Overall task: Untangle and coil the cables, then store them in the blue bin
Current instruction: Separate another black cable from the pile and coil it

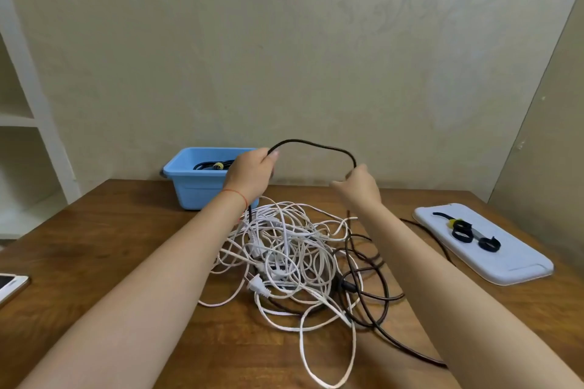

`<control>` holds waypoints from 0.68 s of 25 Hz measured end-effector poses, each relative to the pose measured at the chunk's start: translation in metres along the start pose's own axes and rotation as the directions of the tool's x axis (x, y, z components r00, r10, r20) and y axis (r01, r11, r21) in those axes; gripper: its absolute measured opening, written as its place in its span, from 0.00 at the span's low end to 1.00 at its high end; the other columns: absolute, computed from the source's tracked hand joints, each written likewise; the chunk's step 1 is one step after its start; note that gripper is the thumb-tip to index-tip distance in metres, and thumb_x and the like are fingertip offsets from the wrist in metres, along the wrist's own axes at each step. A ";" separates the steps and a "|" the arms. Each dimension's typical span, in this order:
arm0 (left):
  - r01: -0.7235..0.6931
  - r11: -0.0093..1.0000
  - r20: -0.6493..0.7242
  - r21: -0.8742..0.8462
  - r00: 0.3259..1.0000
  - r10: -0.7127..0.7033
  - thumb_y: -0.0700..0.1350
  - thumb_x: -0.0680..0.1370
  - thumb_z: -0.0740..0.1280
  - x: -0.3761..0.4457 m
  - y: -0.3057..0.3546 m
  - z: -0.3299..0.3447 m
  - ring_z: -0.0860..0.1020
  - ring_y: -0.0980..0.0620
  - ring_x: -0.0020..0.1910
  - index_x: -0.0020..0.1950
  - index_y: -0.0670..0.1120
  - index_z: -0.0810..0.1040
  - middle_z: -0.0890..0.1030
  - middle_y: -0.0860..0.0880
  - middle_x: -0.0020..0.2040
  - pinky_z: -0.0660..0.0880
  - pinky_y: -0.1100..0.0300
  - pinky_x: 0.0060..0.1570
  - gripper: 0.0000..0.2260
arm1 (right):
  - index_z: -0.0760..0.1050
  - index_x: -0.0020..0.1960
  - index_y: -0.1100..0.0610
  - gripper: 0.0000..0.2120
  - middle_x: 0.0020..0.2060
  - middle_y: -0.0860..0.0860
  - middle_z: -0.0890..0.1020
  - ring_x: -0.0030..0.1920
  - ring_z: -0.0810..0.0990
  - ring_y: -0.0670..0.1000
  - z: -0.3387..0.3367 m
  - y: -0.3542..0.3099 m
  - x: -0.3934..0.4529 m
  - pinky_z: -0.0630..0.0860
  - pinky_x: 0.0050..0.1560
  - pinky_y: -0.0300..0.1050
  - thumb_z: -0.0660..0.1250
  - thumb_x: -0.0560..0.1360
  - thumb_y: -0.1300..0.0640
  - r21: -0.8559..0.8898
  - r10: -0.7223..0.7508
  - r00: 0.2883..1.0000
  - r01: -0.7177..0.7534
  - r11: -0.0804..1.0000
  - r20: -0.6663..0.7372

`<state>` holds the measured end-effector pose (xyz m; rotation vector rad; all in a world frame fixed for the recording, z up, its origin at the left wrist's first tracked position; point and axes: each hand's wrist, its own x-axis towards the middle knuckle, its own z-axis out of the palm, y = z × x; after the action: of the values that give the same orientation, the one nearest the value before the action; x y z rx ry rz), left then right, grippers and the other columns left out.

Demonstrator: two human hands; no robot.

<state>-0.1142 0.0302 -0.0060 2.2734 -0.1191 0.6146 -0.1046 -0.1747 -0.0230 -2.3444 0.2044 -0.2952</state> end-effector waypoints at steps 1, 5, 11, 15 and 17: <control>-0.067 0.994 -0.006 0.085 0.998 0.068 0.51 0.84 0.57 0.005 0.009 -0.003 0.74 0.41 0.40 0.39 0.45 0.73 0.76 0.45 0.35 0.64 0.53 0.37 0.17 | 0.65 0.66 0.63 0.25 0.58 0.59 0.74 0.58 0.75 0.59 0.000 -0.006 -0.003 0.75 0.53 0.50 0.70 0.75 0.56 0.005 -0.041 0.998 0.041 0.999 -0.054; -0.257 0.823 -0.028 0.506 0.949 0.313 0.52 0.84 0.57 0.014 0.043 -0.005 0.78 0.36 0.50 0.55 0.44 0.78 0.80 0.39 0.50 0.68 0.53 0.40 0.15 | 0.58 0.75 0.65 0.36 0.68 0.63 0.68 0.69 0.66 0.63 0.000 -0.034 -0.009 0.62 0.71 0.54 0.68 0.71 0.62 -0.306 -0.441 0.803 0.337 0.891 -0.401; -0.203 0.926 0.214 0.319 0.967 0.139 0.44 0.78 0.64 -0.010 0.021 0.032 0.79 0.44 0.50 0.53 0.50 0.77 0.82 0.47 0.52 0.71 0.55 0.45 0.05 | 0.66 0.49 0.58 0.02 0.46 0.60 0.82 0.45 0.80 0.63 0.004 -0.016 -0.009 0.67 0.37 0.47 0.58 0.77 0.64 -0.430 -0.414 0.895 0.312 0.847 -0.166; 0.098 0.989 0.326 0.106 0.937 -0.128 0.46 0.74 0.71 -0.023 -0.027 0.034 0.79 0.50 0.48 0.45 0.51 0.79 0.80 0.52 0.44 0.75 0.58 0.48 0.02 | 0.72 0.56 0.61 0.14 0.51 0.60 0.82 0.50 0.81 0.61 -0.006 0.033 0.007 0.69 0.40 0.48 0.51 0.84 0.54 -0.409 -0.135 0.963 0.028 0.912 -0.234; 0.113 0.987 0.329 0.112 0.933 -0.144 0.50 0.74 0.68 -0.029 -0.026 0.037 0.78 0.49 0.48 0.48 0.51 0.77 0.79 0.52 0.46 0.76 0.54 0.50 0.06 | 0.72 0.55 0.61 0.11 0.51 0.59 0.82 0.50 0.81 0.61 0.002 0.038 0.003 0.67 0.39 0.47 0.53 0.84 0.57 -0.476 -0.168 0.970 0.065 0.877 -0.177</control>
<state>-0.1179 0.0201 -0.0583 2.4358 -0.1085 0.1604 -0.1038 -0.2006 -0.0505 -2.8105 0.2601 -0.6197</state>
